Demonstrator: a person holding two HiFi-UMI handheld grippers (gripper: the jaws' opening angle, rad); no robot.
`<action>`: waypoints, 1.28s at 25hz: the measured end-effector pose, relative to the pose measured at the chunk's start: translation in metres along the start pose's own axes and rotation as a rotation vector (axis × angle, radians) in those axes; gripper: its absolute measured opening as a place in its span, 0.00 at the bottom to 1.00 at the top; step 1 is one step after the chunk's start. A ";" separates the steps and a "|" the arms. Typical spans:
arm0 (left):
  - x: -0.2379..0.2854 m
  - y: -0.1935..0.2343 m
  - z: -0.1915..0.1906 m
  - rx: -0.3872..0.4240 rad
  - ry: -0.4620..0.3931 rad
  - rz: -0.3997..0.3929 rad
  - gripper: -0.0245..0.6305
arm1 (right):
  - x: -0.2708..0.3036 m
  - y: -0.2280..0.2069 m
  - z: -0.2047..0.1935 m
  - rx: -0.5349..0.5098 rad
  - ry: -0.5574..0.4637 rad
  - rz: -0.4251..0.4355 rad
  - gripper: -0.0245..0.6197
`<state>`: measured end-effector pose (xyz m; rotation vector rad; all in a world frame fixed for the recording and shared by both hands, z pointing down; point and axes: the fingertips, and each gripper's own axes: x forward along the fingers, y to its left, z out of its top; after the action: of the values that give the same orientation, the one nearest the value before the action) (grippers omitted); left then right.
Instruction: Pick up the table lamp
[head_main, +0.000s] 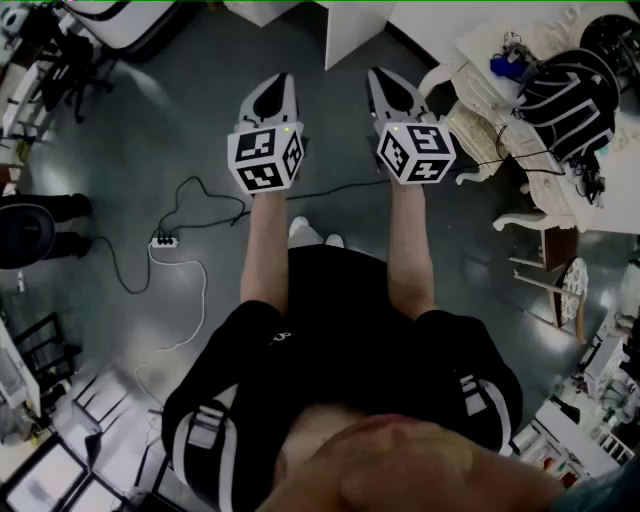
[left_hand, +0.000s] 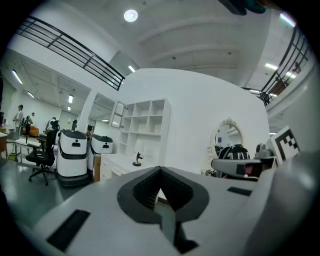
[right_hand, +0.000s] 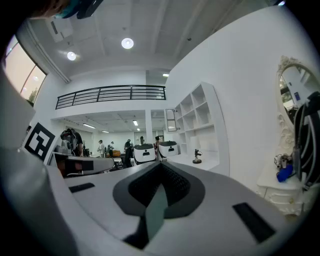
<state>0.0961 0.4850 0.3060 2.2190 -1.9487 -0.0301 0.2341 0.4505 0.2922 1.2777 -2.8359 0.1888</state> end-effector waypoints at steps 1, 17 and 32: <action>-0.002 -0.003 0.000 -0.002 -0.004 -0.003 0.05 | -0.004 0.001 -0.002 0.001 0.001 0.005 0.06; 0.017 0.052 0.012 -0.015 -0.017 -0.015 0.05 | 0.058 0.020 -0.006 0.024 -0.004 0.001 0.06; 0.061 0.129 0.043 -0.053 -0.053 -0.066 0.05 | 0.144 0.064 0.010 0.034 -0.015 -0.020 0.06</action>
<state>-0.0277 0.4039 0.2899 2.2696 -1.8775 -0.1493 0.0906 0.3844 0.2868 1.3191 -2.8430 0.2287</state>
